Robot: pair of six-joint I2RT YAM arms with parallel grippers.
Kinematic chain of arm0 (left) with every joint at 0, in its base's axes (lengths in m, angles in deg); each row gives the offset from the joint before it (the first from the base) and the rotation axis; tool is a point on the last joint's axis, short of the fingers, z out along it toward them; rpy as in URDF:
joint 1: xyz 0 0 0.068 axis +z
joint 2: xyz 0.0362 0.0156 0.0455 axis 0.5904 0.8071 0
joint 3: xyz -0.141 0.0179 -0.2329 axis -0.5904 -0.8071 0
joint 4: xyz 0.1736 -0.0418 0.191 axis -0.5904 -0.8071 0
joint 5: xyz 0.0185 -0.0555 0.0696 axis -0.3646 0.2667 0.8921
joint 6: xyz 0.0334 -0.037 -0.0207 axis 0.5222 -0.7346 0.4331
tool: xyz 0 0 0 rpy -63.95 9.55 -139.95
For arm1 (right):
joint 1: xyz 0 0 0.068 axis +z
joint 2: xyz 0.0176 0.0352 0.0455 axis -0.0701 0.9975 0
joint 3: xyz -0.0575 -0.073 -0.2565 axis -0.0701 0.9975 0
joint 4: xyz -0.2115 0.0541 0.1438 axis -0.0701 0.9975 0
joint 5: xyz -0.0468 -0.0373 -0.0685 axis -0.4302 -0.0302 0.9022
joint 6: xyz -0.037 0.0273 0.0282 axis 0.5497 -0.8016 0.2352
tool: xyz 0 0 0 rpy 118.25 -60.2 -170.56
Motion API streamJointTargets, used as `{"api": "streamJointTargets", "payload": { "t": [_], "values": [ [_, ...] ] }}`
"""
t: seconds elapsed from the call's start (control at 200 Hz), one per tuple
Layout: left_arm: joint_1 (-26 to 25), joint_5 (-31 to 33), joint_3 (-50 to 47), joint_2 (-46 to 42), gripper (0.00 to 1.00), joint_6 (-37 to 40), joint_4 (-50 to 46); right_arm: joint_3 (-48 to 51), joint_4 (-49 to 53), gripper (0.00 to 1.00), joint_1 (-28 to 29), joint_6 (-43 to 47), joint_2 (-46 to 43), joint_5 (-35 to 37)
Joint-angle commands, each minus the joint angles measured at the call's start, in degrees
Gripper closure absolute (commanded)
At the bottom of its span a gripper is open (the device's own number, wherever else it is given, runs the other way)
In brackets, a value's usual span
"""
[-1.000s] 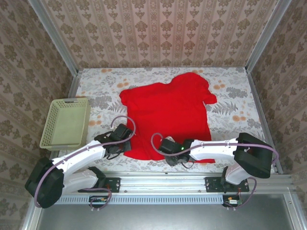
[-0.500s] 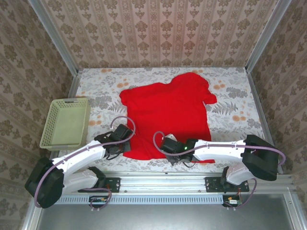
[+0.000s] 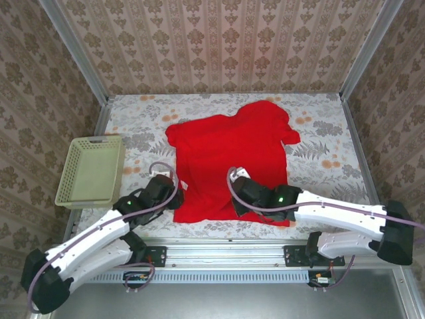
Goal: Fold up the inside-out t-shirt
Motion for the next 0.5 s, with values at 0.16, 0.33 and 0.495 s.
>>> {"api": "streamJointTargets", "payload": {
  "t": [0.16, 0.33, 0.495],
  "values": [
    [-12.17, -2.7, 4.28, 2.85, 0.11, 16.76, 20.58, -2.79, -2.43, 0.96, -4.24, 3.81, -2.29, -1.3],
    [-18.4, -1.02, 8.62, 14.39, 0.02, 22.29, 26.04, -2.4, -4.84, 0.96, -6.29, 3.23, -2.93, -3.63],
    [-19.06, 0.8, 10.36, 21.94, 0.0, 21.59, 28.99, -1.69, -7.03, 0.96, -6.64, 2.29, -3.28, -5.63]
  ]
}}
